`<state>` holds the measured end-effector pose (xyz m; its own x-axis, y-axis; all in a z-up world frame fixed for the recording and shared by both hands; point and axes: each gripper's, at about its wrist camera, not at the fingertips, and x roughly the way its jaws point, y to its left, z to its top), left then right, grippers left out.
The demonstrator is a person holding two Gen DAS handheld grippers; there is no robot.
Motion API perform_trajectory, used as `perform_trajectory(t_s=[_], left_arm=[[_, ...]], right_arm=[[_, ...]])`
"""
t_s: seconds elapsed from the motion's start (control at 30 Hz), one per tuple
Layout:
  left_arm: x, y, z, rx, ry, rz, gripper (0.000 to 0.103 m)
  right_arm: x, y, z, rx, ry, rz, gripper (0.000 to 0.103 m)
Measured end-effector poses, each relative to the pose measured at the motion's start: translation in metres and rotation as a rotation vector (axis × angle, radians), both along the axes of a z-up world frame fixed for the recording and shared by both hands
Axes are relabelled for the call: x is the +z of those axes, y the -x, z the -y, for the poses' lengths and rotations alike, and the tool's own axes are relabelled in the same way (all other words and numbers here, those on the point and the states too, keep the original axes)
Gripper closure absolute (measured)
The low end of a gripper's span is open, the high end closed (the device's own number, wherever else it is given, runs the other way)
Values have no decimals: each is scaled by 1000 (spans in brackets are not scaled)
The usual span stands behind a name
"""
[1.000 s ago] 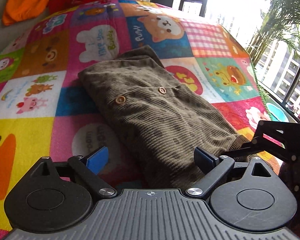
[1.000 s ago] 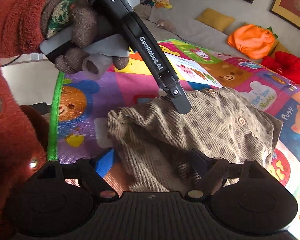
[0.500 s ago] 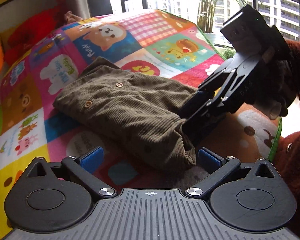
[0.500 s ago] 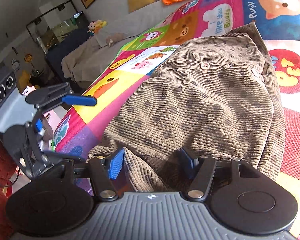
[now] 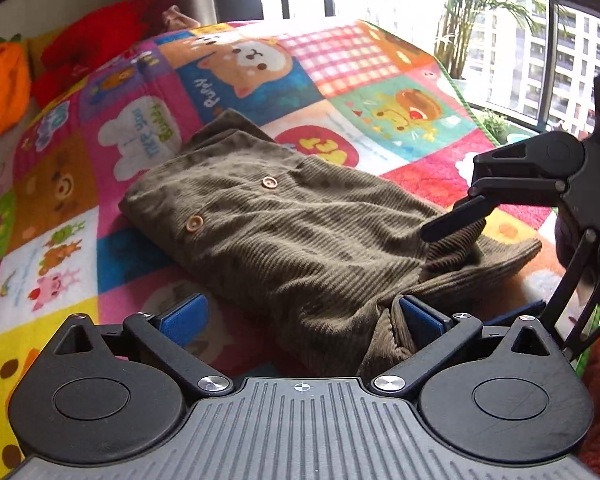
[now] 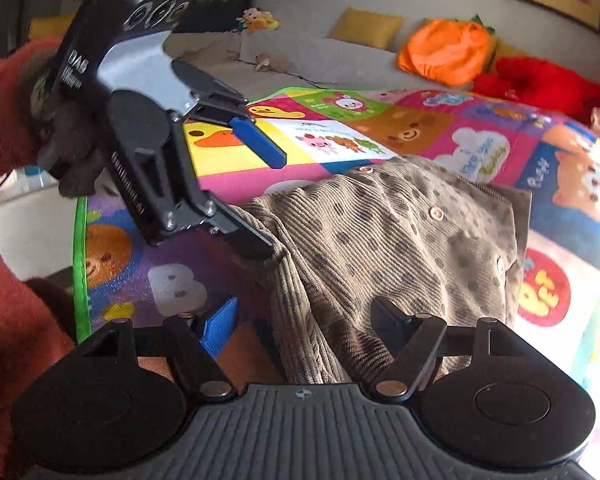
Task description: Fold clothes
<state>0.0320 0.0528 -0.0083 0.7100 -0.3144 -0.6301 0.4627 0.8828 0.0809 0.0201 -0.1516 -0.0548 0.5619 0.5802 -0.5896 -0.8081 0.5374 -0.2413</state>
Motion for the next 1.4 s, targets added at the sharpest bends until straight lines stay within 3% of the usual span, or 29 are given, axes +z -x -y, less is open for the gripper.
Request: perform_trajectory(t_s=[0.07, 0.13, 0.2, 0.33, 0.47, 0.57, 0.63, 0.8, 0.97, 1.03, 1.07, 1.1, 1.2, 1.4], left_arm=[[3, -6, 2, 13, 20, 4, 0], [5, -8, 3, 13, 37, 8, 0], [9, -1, 2, -18, 37, 16, 0], [14, 22, -3, -110, -5, 40, 0], [2, 42, -4, -152, -112, 34, 0], [-15, 36, 0, -89, -187, 24, 0], [-23, 24, 1, -32, -196, 13, 0], [-11, 5, -4, 10, -85, 17, 0], [3, -10, -3, 6, 47, 36, 0], [6, -15, -3, 2, 85, 44, 0], [7, -13, -4, -6, 82, 55, 0], [8, -10, -5, -16, 75, 69, 0], [9, 2, -8, -49, -26, 156, 0], [-9, -15, 15, -171, -320, 313, 0]], right_arm=[[-4, -3, -9, -3, 24, 45, 29], [-8, -10, -15, -4, 19, 23, 29], [-10, -26, -16, -26, -21, -81, 38], [-9, -64, 8, -119, -207, -341, 41], [-10, -85, 27, -172, -335, -501, 42], [-10, -82, 23, -165, -310, -475, 42], [-9, -73, 18, -147, -260, -415, 42], [-2, -31, 7, -51, -105, -185, 34], [-12, -2, -14, -22, 65, 158, 31], [-8, -14, -18, -47, 33, 171, 41], [-1, -22, -15, -62, -2, 140, 65], [7, -32, -11, -77, -42, 97, 69], [29, -50, 2, -101, -111, 32, 74], [60, -70, 14, -95, -121, -41, 79]])
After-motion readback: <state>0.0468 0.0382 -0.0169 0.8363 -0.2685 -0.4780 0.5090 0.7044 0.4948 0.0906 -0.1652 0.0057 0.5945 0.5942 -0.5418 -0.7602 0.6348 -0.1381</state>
